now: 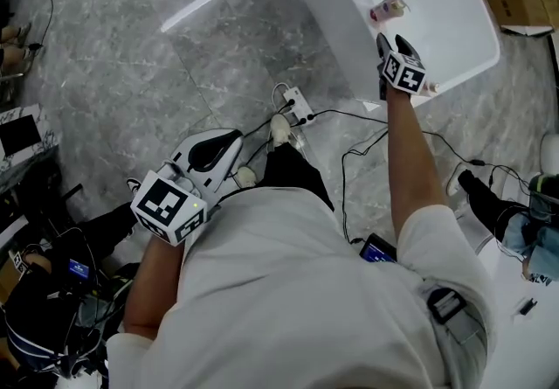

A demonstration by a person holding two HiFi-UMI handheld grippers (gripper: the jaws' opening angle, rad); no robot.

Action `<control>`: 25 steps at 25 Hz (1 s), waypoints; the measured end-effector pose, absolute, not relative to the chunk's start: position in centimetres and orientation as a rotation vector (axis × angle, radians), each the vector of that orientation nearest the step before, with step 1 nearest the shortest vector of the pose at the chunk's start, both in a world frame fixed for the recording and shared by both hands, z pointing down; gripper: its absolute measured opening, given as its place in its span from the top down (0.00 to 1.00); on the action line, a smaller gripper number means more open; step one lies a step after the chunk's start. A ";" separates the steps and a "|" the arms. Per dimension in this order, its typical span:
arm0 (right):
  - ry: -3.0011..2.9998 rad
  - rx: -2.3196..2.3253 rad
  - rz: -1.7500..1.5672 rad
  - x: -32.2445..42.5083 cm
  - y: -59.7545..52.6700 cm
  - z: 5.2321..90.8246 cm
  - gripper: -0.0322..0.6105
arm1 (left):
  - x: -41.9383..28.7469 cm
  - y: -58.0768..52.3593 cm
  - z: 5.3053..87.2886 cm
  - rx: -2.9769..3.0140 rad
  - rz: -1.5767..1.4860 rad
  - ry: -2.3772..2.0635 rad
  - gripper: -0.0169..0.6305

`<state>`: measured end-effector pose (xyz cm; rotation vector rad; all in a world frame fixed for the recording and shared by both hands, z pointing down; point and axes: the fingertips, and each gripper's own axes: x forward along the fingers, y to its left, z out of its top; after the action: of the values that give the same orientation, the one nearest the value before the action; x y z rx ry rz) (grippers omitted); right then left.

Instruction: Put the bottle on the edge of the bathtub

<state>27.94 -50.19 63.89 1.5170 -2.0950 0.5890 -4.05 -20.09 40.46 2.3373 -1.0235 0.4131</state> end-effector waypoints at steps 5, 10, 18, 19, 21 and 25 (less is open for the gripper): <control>-2.167 1.425 0.559 24.3 -42.9 61.9 0.78 | -6.4 -15.9 39.3 2.371 0.369 -1.042 0.95; -2.220 1.172 0.515 17.9 -33.4 60.1 0.93 | -7.9 -12.6 37.7 2.390 0.345 -1.048 0.95; -2.332 0.936 0.503 10.2 -19.0 55.4 0.94 | -10.3 -6.5 37.6 2.401 0.290 -1.074 0.95; -2.345 0.935 0.500 9.8 -17.7 54.5 0.94 | -10.5 -5.7 37.7 2.408 0.289 -1.072 0.95; -2.373 0.922 0.504 8.8 -15.3 52.7 0.94 | -10.9 -4.4 37.9 2.420 0.289 -1.065 0.95; -2.426 0.836 0.502 6.6 -9.9 49.1 0.94 | -11.7 -2.2 38.4 2.415 0.300 -1.056 0.95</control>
<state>6.56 -9.92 49.06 0.8361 -2.4263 0.5025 -11.67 -2.15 38.42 2.4147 -1.0562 0.3004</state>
